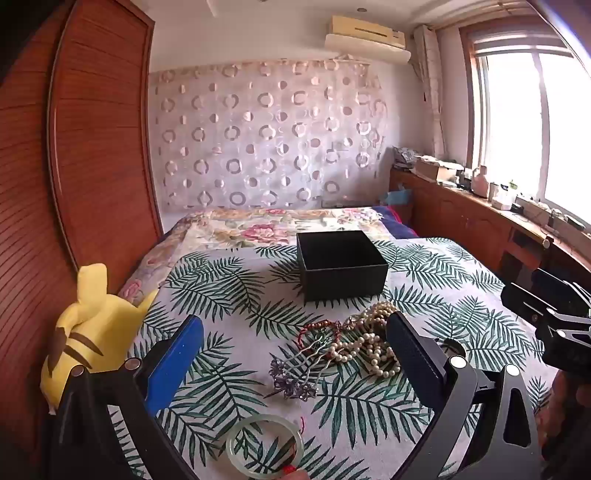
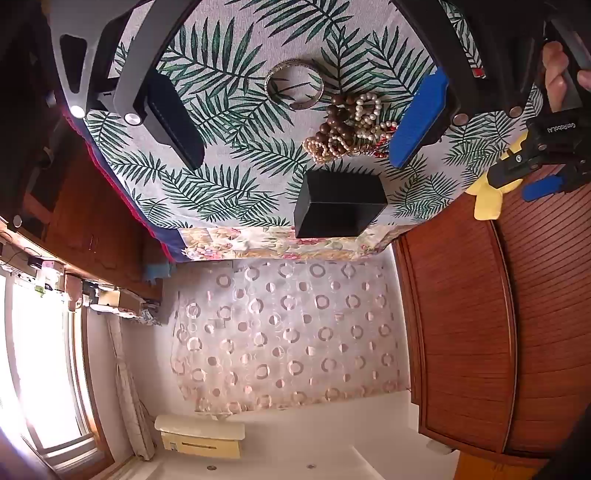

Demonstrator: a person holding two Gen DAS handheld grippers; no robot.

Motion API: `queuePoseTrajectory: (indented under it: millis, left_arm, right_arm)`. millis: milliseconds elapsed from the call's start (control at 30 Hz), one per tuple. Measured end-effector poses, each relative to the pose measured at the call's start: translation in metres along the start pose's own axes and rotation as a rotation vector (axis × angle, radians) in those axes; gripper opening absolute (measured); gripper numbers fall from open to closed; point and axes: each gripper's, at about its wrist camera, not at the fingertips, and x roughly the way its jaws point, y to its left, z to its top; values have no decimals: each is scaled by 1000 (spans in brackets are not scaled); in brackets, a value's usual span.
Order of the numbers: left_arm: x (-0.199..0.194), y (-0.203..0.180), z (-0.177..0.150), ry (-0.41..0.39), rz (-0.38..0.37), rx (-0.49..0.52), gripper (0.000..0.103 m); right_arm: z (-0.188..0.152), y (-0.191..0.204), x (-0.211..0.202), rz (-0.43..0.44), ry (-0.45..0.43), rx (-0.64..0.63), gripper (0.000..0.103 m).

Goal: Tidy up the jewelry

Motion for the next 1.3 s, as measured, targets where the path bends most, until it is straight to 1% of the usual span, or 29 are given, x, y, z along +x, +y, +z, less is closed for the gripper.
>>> queuePoseTrajectory:
  millis: [1300]
  left_arm:
    - [2, -1, 1, -11, -3, -3, 96]
  right_arm:
    - [0, 1, -1, 3, 2, 0, 101]
